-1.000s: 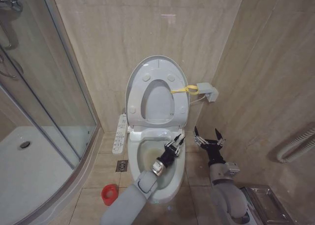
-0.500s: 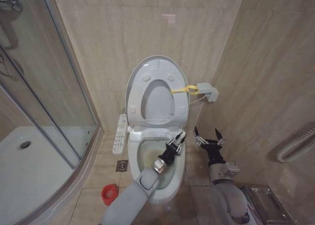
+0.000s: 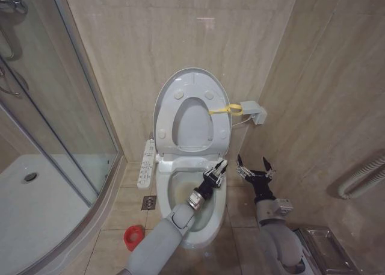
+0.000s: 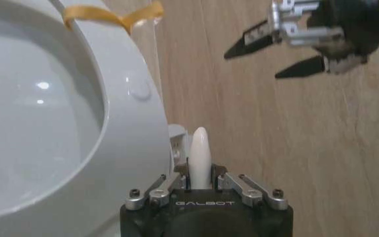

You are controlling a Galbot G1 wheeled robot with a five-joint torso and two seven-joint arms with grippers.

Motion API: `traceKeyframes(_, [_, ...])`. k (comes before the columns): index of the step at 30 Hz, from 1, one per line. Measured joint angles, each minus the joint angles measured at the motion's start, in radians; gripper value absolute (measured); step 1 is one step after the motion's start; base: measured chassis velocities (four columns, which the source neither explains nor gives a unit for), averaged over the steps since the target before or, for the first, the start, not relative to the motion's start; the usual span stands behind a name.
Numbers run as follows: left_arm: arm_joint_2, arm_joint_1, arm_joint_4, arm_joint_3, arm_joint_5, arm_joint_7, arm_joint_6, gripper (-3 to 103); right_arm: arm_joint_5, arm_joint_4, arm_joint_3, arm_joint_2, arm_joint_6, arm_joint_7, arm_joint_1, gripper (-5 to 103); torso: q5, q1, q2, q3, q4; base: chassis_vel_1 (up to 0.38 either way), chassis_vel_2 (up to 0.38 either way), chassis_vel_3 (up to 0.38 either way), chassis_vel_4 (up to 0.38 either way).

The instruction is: Open the toilet lid, clean the toilet bowl with a toilet brush, close the toilet lid, and flush.

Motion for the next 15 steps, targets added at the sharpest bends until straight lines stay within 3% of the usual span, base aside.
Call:
traceKeyframes(4, [-0.013, 0.0, 0.066, -0.017, 0.01, 0.002, -0.018, 21, 0.0, 0.0, 0.0, 0.0, 0.0, 0.0, 0.0, 100, 0.0, 0.0, 0.0, 0.0, 0.0003, 0.0, 0.0, 0.0, 0.0])
traceKeyframes(11, [-0.006, 0.002, -0.01, -0.005, -0.005, 0.002, -0.003, 21, 0.0, 0.0, 0.0, 0.0, 0.0, 0.0, 0.0, 100, 0.0, 0.0, 0.0, 0.0, 0.0, 0.0, 0.0, 0.0, 0.0])
traceKeyframes(15, [-0.014, 0.0, 0.011, 0.007, -0.006, 0.006, 0.001, 21, 0.0, 0.0, 0.0, 0.0, 0.0, 0.0, 0.0, 100, -0.0001, 0.0, 0.0, 0.0, 0.0, 0.0, 0.0, 0.0, 0.0])
